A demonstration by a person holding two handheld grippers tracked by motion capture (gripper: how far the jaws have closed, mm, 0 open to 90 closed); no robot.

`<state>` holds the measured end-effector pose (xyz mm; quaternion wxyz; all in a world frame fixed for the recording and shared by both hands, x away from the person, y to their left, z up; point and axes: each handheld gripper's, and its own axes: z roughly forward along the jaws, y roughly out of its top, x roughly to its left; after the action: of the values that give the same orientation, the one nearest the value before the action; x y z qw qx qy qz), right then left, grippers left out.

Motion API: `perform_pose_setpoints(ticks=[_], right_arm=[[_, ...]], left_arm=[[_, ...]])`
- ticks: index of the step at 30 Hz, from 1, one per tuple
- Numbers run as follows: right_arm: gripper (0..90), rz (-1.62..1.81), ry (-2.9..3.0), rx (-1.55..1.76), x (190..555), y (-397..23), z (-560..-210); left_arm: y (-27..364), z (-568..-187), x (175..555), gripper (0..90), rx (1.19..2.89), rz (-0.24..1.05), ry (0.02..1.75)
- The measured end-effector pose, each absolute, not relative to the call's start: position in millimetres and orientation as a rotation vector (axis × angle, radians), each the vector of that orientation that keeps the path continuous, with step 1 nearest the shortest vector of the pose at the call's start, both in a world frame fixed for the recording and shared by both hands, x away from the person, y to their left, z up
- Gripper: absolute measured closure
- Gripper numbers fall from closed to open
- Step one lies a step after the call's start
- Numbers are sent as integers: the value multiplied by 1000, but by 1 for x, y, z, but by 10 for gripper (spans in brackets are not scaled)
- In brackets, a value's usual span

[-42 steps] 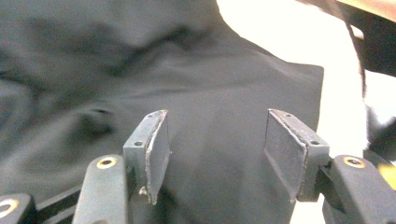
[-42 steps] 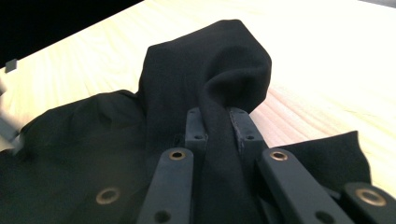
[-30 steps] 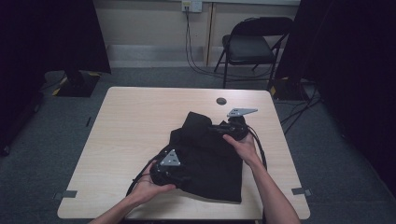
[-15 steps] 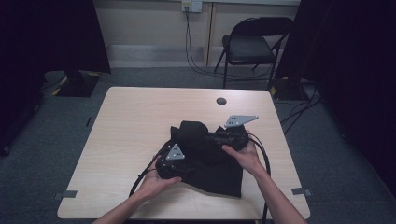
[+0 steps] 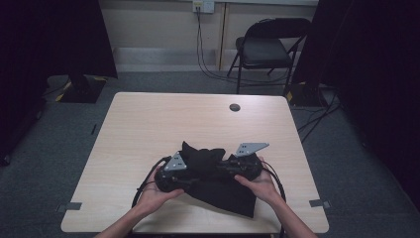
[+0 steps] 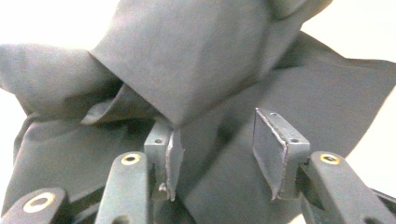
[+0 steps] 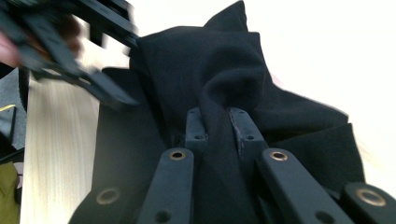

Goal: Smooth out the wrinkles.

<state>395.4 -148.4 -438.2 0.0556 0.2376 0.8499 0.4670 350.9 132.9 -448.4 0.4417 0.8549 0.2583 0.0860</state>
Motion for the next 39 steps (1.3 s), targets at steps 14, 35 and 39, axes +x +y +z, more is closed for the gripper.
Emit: perform_pose_setpoints(ticks=[14, 35, 39], right_arm=[[795, 1407, 2545, 774, 405, -149, -438], [764, 1240, 2576, 737, 372, -137, -463], [627, 1278, 2575, 807, 375, -142, -467]], left_arm=[[102, -482, 353, 663, 2270, 63, 631], [101, -479, 352, 625, 2213, 93, 654], [116, -456, 346, 610, 2117, 97, 636]])
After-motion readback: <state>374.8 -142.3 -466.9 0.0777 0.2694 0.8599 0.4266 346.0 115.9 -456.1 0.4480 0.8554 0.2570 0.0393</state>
